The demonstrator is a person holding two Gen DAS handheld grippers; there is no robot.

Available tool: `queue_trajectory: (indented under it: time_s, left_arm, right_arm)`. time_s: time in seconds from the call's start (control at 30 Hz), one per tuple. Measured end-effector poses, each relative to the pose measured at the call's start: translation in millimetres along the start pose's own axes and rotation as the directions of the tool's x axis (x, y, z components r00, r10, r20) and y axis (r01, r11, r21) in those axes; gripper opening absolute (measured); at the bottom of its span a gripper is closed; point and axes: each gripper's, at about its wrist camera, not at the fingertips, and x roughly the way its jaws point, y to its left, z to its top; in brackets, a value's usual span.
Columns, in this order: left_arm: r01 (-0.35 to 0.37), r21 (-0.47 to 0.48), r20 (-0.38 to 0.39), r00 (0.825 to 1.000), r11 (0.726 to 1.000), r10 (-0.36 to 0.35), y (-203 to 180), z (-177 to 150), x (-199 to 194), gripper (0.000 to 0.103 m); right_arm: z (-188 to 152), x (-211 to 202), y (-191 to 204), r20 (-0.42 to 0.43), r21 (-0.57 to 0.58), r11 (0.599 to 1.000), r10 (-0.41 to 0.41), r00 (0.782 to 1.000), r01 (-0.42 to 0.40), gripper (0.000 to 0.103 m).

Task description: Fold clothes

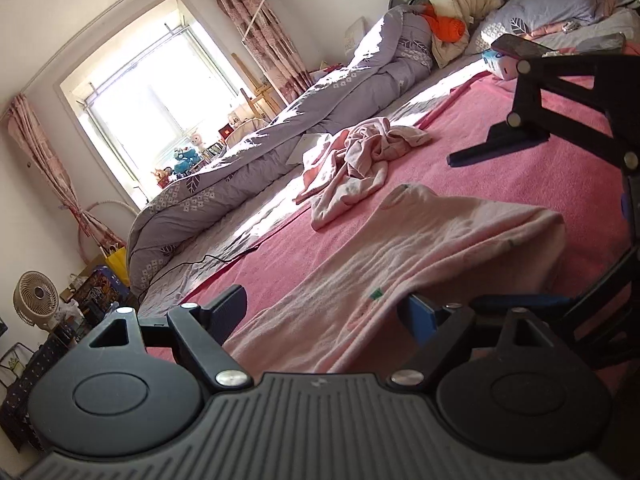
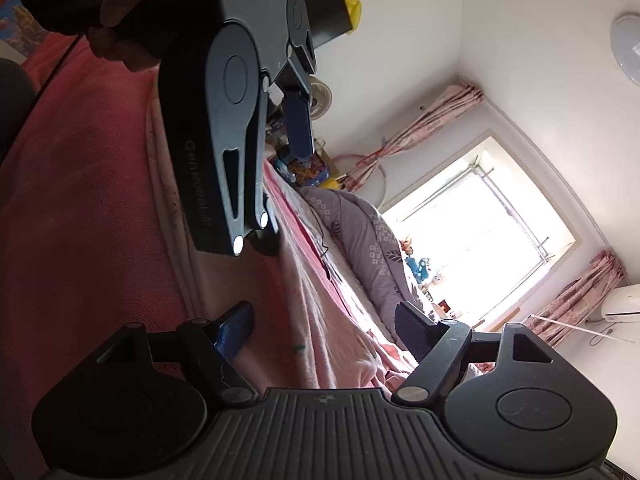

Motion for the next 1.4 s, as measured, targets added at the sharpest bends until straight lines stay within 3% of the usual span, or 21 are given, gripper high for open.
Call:
queue_trajectory:
  time_s: [0.17, 0.33, 0.5, 0.6, 0.7, 0.87, 0.93, 1.0, 1.03, 1.17, 1.27, 1.4]
  left_arm:
    - [0.040, -0.073, 0.012, 0.999, 0.997, -0.039, 15.2, -0.4, -6.2, 0.086]
    - [0.108, -0.106, 0.013, 0.994, 0.989, -0.107, 22.5, -5.2, -10.6, 0.086]
    - [0.315, -0.152, 0.071, 0.949, 0.937, -0.307, 35.3, -2.3, -26.6, 0.086]
    - [0.345, -0.147, 0.133, 0.936, 0.927, -0.327, 45.9, 14.8, -31.9, 0.092]
    - [0.331, -0.120, 0.139, 0.939, 0.936, -0.314, 52.0, 41.6, -15.1, 0.093]
    - [0.309, -0.048, 0.026, 0.951, 0.950, -0.308, 30.9, 72.7, 51.7, 0.091]
    - [0.337, -0.023, -0.026, 0.941, 0.941, -0.338, 17.4, 77.3, 78.9, 0.089]
    - [0.367, -0.005, -0.077, 0.927, 0.930, -0.366, 2.8, 79.8, 105.2, 0.088]
    - [0.363, 0.001, -0.107, 0.926, 0.932, -0.361, -3.7, 78.4, 116.1, 0.088]
    - [0.350, -0.033, -0.207, 0.914, 0.936, -0.349, -17.5, 70.2, 154.4, 0.088]
    - [0.359, -0.175, -0.230, 0.890, 0.917, -0.393, -4.0, 64.5, 168.6, 0.091]
    - [0.330, -0.139, -0.238, 0.904, 0.934, -0.355, -8.8, 65.3, 166.9, 0.094]
  right_arm:
    - [6.5, 12.6, -4.9, 0.006, 0.100, 0.993, -0.059, 0.998, 0.058, 0.081]
    - [-2.4, 27.6, -12.4, -0.066, 0.184, 0.977, -0.100, 0.993, 0.110, 0.085]
    - [-26.8, 16.3, -34.5, -0.131, 0.336, 0.916, -0.185, 0.974, 0.219, 0.085]
    - [-44.6, 11.3, -48.1, -0.172, 0.433, 0.866, -0.193, 0.966, 0.250, 0.085]
    - [-55.6, 3.6, -48.0, -0.169, 0.494, 0.837, -0.170, 0.971, 0.233, 0.073]
    - [-52.5, 8.9, -42.9, -0.135, 0.525, 0.822, -0.178, 0.975, 0.223, 0.043]
    - [-52.9, 8.7, -37.0, -0.131, 0.547, 0.807, -0.181, 0.975, 0.223, 0.036]
    - [-53.8, 9.9, -31.3, -0.130, 0.575, 0.789, -0.176, 0.976, 0.218, 0.023]
    - [-53.8, 10.7, -28.1, -0.135, 0.590, 0.780, -0.162, 0.977, 0.211, 0.010]
    - [-56.8, 4.4, -20.1, -0.155, 0.623, 0.748, -0.167, 0.974, 0.228, 0.008]
    - [-62.0, -5.6, -22.5, -0.143, 0.635, 0.741, -0.162, 0.976, 0.216, 0.008]
    - [-66.7, -25.4, -19.4, -0.135, 0.633, 0.744, -0.170, 0.976, 0.217, 0.007]
